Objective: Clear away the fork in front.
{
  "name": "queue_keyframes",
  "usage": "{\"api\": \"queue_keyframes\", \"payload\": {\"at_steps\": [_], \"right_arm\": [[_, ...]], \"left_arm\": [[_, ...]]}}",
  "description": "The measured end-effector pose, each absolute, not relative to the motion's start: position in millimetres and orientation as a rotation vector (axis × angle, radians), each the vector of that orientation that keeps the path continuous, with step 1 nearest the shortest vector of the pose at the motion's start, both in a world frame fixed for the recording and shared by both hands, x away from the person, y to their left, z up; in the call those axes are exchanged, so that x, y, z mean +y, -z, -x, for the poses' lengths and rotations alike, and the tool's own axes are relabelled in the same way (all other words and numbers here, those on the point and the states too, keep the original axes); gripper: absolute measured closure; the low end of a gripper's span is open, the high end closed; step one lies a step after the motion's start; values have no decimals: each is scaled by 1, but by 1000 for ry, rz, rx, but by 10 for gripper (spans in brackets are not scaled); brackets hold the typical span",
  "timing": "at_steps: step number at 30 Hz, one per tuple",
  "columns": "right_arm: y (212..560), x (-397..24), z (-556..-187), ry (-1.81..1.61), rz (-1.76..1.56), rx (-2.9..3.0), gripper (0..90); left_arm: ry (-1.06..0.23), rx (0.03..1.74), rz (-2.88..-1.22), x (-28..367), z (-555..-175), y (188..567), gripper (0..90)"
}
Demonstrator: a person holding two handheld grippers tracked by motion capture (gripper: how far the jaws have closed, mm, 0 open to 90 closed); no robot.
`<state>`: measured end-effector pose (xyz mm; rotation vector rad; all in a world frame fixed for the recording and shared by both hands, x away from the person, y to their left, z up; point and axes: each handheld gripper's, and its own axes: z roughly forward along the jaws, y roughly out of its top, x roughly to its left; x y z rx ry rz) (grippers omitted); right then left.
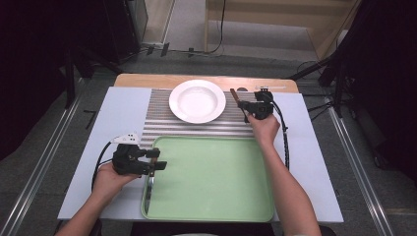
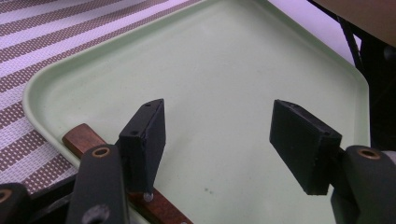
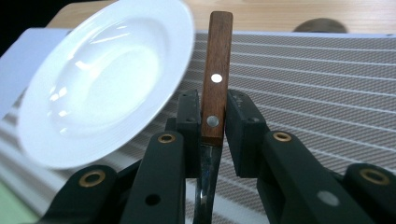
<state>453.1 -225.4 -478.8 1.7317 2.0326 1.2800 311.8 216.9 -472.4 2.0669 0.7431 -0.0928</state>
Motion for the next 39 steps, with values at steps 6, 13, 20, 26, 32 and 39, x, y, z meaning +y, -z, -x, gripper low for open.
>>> {"api": "queue_keyframes", "payload": {"at_steps": [6, 13, 20, 26, 32, 39], "right_arm": [[470, -220, -437, -1329, -1652, 2114, 749], [459, -213, -414, -1444, -1543, 2211, 749], [454, -209, -390, -1455, -1461, 2280, 749], [457, -203, -375, -1456, -1437, 2309, 749], [458, -198, -359, -1541, -1403, 2331, 749], [455, -197, -340, -1610, -1353, 2356, 749]], "left_arm": [[95, 748, -2062, 216, -312, 472, 361], [78, 748, -2066, 216, -312, 472, 361], [81, 753, -2062, 214, -314, 472, 361], [91, 785, -2052, 210, -319, 471, 361], [76, 790, -2039, 204, -324, 466, 361], [63, 770, -2046, 195, -329, 461, 361]]}}
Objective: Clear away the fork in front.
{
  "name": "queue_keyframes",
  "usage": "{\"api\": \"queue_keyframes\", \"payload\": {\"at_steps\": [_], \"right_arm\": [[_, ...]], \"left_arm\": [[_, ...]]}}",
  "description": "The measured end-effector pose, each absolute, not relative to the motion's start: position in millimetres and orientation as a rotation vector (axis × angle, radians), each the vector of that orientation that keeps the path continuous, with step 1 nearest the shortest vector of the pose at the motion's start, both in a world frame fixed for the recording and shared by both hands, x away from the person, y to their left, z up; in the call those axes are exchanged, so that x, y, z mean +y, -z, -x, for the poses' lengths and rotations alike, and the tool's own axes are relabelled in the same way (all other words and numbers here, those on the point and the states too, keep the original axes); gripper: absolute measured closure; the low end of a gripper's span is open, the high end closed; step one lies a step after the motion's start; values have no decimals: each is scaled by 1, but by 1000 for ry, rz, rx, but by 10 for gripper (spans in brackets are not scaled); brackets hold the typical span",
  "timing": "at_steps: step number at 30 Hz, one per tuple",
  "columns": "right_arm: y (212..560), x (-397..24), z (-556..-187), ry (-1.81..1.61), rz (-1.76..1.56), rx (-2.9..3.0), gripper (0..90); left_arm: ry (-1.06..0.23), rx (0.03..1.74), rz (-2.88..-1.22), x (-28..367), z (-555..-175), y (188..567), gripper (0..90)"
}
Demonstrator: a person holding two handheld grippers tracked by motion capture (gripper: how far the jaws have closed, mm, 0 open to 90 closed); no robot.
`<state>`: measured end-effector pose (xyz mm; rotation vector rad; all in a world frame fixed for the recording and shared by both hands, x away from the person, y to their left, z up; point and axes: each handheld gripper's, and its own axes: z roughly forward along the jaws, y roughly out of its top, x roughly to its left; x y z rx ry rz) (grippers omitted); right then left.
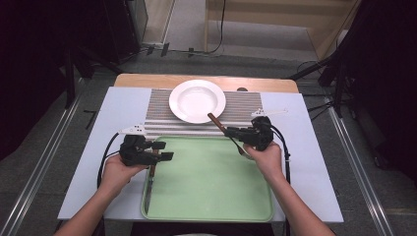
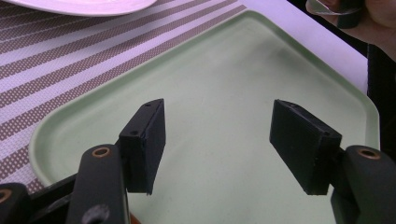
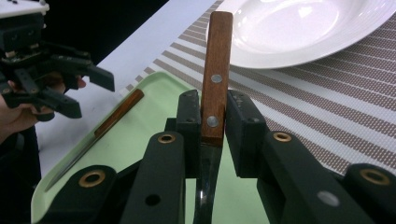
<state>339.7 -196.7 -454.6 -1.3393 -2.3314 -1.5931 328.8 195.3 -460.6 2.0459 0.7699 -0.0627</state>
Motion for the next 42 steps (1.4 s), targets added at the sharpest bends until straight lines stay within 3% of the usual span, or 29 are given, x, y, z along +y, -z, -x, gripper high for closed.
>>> {"api": "queue_keyframes", "payload": {"at_steps": [18, 42], "right_arm": [[460, -177, -293, 1575, 1345, -2464, 749], [474, -133, -258, 1626, 1563, -2539, 749]], "left_arm": [[89, 761, -2055, 161, -350, 453, 363], [101, 782, -2035, 133, -355, 451, 364]]}}
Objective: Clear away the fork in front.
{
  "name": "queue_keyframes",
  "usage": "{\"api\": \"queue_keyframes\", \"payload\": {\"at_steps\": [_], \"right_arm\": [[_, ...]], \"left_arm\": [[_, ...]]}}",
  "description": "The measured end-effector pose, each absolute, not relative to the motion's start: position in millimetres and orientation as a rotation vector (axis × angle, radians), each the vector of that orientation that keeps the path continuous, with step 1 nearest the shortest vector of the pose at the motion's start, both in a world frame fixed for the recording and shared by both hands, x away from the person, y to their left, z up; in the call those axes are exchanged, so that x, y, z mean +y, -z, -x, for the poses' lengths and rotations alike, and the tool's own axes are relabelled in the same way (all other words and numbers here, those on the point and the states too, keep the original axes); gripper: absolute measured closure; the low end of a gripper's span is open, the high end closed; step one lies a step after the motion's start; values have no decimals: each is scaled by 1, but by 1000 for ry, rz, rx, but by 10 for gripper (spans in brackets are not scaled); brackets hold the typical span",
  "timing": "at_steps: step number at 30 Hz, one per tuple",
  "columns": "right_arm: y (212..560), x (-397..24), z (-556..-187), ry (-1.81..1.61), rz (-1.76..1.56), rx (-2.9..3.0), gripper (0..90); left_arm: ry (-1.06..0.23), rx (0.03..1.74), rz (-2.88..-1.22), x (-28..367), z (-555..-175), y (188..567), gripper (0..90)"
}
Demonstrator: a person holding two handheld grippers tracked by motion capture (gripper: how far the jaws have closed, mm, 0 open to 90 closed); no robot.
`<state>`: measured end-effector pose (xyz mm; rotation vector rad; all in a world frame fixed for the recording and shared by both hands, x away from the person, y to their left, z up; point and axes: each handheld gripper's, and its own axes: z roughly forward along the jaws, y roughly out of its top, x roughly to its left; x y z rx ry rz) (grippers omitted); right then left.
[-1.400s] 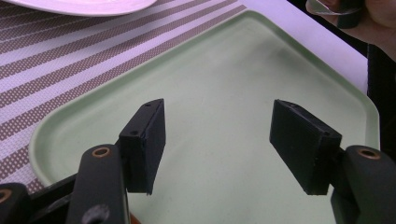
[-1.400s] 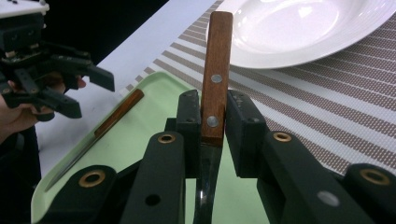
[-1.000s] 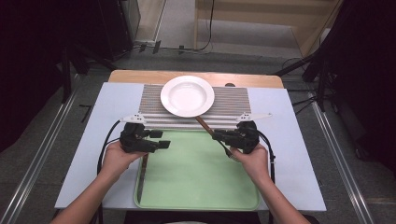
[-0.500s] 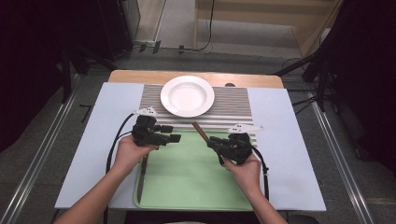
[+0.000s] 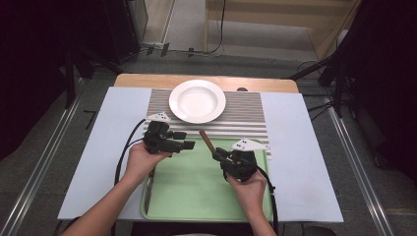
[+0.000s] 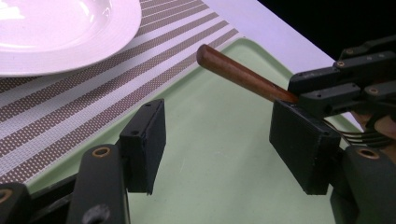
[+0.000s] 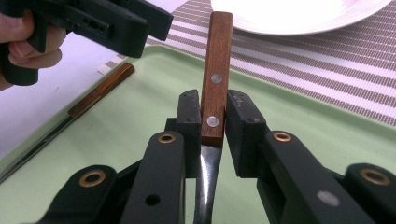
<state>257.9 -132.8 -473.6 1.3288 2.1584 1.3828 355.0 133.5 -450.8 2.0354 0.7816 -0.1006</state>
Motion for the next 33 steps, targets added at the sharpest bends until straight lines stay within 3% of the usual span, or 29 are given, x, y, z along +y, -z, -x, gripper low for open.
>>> {"api": "queue_keyframes", "payload": {"at_steps": [27, 33], "right_arm": [[480, -105, -269, -1517, -1258, 1883, 749], [479, -101, -269, -1552, -1253, 1846, 749]], "left_arm": [[131, 846, -1942, 115, -377, 431, 365], [152, 874, -1910, 111, -381, 425, 398]]}}
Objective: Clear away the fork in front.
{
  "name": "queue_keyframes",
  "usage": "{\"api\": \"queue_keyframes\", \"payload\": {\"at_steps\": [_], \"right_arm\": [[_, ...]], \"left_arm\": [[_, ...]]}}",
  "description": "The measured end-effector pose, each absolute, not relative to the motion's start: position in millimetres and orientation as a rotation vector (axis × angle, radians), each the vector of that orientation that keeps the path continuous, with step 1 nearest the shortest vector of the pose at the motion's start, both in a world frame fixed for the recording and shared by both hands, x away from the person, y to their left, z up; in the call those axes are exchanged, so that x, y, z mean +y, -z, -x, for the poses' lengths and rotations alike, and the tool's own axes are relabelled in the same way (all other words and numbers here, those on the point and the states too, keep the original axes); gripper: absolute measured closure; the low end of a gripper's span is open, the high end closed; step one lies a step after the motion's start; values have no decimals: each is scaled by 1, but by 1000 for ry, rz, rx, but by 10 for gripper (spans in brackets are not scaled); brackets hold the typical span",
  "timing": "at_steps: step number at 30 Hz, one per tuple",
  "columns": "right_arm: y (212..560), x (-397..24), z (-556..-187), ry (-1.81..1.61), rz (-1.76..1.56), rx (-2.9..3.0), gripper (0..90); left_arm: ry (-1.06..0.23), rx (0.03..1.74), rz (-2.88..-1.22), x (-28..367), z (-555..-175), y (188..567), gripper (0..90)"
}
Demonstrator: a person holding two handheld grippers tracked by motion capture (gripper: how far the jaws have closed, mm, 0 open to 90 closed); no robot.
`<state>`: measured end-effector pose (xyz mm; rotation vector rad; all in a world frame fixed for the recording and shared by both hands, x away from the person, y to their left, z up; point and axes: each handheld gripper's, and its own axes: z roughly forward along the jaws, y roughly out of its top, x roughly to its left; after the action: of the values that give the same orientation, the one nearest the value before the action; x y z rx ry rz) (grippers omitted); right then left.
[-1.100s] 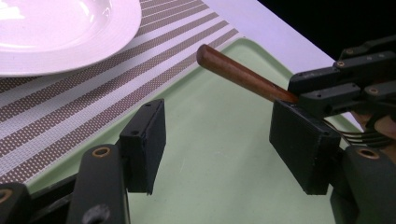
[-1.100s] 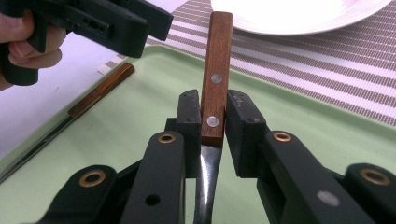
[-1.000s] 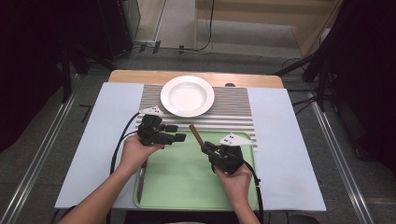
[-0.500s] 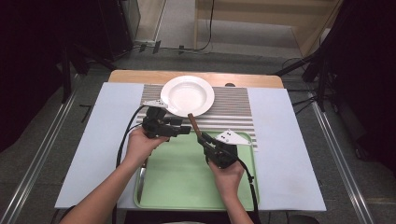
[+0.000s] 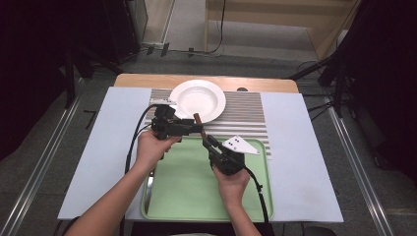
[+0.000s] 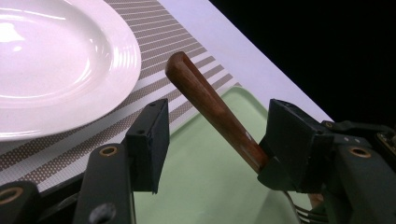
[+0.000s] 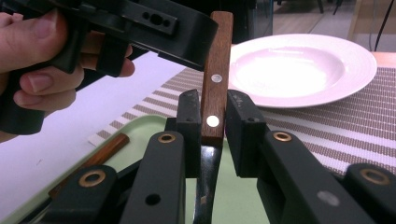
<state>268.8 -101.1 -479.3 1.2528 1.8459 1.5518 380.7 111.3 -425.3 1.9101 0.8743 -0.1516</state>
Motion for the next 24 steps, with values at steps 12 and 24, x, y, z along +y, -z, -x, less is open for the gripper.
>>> {"api": "queue_keyframes", "payload": {"at_steps": [12, 24], "right_arm": [[478, -94, -265, -1579, -1213, 1799, 749], [480, -90, -265, -1598, -1213, 1792, 749]], "left_arm": [[161, 893, -1881, 106, -381, 424, 446], [210, 888, -1868, 105, -382, 427, 551]]}}
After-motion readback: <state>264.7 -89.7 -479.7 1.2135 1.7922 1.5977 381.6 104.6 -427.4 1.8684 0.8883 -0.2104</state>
